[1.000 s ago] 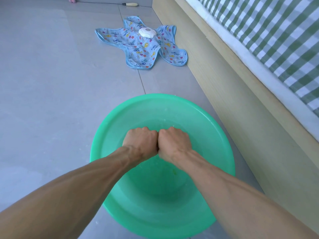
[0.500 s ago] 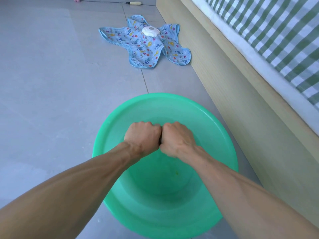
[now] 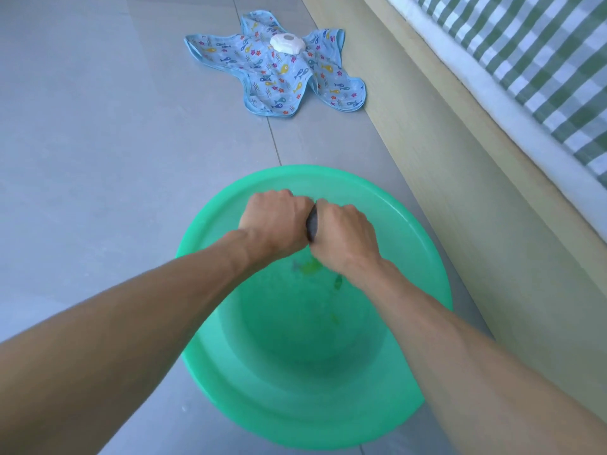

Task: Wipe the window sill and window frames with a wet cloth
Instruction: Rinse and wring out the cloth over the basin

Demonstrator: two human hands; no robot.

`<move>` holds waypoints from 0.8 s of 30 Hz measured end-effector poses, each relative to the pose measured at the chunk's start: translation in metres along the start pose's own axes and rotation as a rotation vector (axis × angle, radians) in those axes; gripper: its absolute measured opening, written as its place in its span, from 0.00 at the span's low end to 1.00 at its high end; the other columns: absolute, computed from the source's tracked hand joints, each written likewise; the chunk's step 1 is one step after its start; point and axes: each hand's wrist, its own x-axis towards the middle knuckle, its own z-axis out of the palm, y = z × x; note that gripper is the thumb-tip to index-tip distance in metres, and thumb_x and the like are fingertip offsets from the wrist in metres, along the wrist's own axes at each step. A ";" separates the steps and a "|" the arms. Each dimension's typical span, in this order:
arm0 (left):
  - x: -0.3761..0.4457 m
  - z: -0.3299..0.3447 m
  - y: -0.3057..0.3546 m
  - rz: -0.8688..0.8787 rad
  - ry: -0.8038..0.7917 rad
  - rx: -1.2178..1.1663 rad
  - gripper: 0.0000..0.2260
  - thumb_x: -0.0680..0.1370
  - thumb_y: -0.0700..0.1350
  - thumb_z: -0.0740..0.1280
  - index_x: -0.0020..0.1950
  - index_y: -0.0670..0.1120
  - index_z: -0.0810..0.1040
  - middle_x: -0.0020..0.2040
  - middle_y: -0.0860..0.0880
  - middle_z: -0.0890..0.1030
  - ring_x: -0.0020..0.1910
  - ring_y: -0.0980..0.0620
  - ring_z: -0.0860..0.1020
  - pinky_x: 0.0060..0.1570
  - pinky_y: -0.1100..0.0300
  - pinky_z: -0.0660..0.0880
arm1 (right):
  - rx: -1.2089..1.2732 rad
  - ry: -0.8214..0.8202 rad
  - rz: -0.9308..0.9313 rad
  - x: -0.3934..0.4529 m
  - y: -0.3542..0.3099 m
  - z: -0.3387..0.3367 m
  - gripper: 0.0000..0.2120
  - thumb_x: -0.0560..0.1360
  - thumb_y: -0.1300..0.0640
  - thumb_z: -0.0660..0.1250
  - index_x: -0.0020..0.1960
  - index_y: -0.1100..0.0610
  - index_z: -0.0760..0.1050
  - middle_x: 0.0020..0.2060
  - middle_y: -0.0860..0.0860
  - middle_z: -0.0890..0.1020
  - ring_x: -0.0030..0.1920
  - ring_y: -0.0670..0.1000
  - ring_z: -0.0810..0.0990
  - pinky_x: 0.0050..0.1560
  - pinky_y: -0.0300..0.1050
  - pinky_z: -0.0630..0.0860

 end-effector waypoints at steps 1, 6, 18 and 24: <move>0.003 0.005 0.001 0.014 -0.202 -0.099 0.09 0.73 0.49 0.69 0.50 0.45 0.79 0.43 0.44 0.83 0.43 0.44 0.82 0.37 0.59 0.69 | -0.030 -0.191 -0.040 0.002 0.002 0.002 0.07 0.71 0.54 0.69 0.41 0.54 0.72 0.39 0.56 0.79 0.45 0.63 0.80 0.36 0.47 0.69; 0.007 0.025 -0.012 -0.022 -0.273 -0.419 0.15 0.69 0.50 0.75 0.52 0.48 0.76 0.44 0.46 0.80 0.46 0.44 0.78 0.41 0.56 0.72 | -0.005 -0.227 -0.074 0.007 0.021 0.004 0.15 0.68 0.54 0.72 0.53 0.50 0.72 0.49 0.55 0.80 0.49 0.60 0.79 0.40 0.48 0.71; -0.064 -0.093 0.011 -0.229 -0.100 -0.903 0.21 0.71 0.40 0.71 0.59 0.48 0.67 0.36 0.53 0.77 0.38 0.43 0.75 0.35 0.56 0.66 | 0.560 -0.323 0.149 -0.040 -0.006 -0.136 0.26 0.67 0.62 0.72 0.61 0.49 0.67 0.40 0.50 0.77 0.37 0.53 0.76 0.35 0.45 0.72; -0.106 -0.239 -0.009 -0.449 -0.073 -1.069 0.16 0.63 0.46 0.82 0.43 0.50 0.77 0.46 0.52 0.72 0.41 0.55 0.73 0.34 0.72 0.67 | 1.104 -0.323 0.271 -0.061 -0.047 -0.271 0.13 0.70 0.69 0.72 0.49 0.55 0.79 0.35 0.54 0.80 0.30 0.50 0.76 0.34 0.42 0.75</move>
